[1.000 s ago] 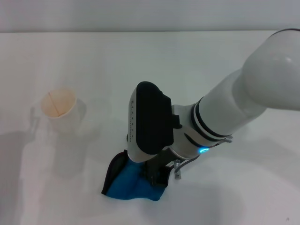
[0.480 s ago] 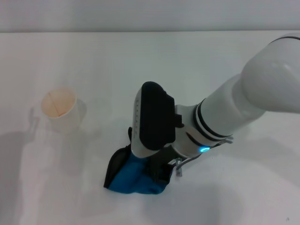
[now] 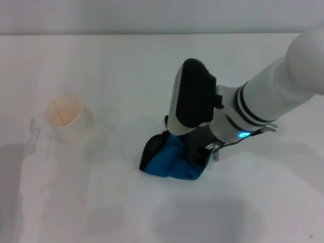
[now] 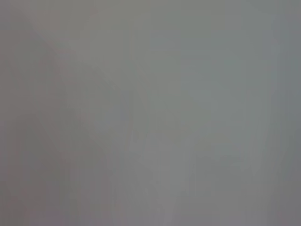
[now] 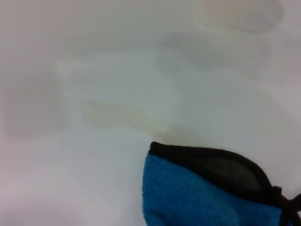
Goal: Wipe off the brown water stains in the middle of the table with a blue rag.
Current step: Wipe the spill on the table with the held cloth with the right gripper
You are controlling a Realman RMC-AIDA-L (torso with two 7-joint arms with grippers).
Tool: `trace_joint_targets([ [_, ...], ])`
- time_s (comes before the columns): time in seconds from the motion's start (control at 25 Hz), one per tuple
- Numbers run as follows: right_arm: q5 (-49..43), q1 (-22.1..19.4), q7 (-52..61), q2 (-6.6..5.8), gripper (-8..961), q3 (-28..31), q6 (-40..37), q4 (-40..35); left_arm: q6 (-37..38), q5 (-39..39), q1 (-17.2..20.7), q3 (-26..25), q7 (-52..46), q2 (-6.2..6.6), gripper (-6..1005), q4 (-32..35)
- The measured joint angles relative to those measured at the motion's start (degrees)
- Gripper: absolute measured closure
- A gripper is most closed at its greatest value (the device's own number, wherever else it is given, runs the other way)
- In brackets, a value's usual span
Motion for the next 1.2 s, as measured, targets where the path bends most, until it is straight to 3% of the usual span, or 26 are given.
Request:
trace_joint_targets([
  [0.76,7.53,-1.39,-0.16,0.48,920,-6.80,-8.22,-6.71,0.00,0.00,-0.45,-0.09,0.00,0.00,124,0.12],
  [1.2,8.39,-1.03,-0.16,0.53,920,-8.72,7.65,-2.75,-0.04,0.00,-0.40,-0.09,0.00,0.00,123,0.21],
])
